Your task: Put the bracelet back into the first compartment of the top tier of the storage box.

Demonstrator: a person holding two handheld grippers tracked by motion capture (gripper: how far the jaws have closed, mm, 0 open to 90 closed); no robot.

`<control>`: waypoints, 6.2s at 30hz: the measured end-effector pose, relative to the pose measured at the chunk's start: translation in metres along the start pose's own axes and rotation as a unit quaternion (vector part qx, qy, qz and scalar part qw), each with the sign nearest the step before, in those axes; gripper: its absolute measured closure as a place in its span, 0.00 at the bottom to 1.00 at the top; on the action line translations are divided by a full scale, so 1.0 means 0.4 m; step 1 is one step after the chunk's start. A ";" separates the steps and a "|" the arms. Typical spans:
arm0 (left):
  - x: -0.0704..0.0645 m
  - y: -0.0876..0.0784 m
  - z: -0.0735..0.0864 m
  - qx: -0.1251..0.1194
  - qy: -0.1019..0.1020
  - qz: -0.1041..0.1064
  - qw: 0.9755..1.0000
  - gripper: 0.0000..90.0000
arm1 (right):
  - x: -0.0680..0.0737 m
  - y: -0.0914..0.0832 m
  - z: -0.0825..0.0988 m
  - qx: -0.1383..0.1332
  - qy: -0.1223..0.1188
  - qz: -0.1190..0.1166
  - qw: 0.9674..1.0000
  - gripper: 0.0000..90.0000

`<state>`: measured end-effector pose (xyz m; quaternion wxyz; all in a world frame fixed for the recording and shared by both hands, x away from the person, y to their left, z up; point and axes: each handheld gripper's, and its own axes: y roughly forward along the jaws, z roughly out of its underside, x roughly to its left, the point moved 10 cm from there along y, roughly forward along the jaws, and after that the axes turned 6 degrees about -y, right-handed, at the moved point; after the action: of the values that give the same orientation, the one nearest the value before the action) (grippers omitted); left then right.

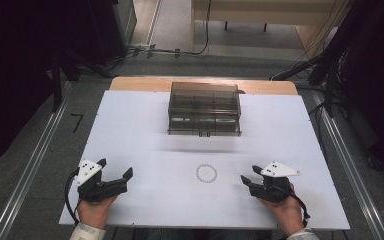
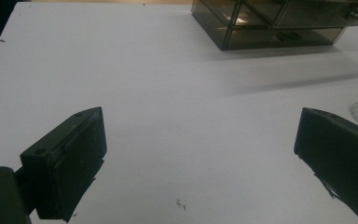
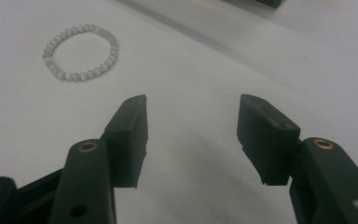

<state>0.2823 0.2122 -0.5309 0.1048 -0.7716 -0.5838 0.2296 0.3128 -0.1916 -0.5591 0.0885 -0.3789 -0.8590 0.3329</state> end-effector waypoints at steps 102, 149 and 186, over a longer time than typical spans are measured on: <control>0.000 0.000 0.002 0.003 -0.001 0.005 1.000 0.04 | 0.128 0.175 -0.089 0.029 -0.020 -0.020 0.999 0.93; 0.004 -0.004 0.000 -0.001 -0.003 0.004 1.000 0.04 | 0.151 0.116 -0.256 -0.076 -0.005 -0.046 0.996 0.95; 0.005 -0.003 0.000 -0.001 -0.004 0.005 1.000 0.04 | 0.166 0.137 -0.364 -0.129 -0.006 -0.054 0.990 0.95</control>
<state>0.2817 0.2147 -0.5309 0.1006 -0.7735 -0.5807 0.2330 0.3578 -0.0441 -0.4896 0.0514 -0.3383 -0.9143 0.2168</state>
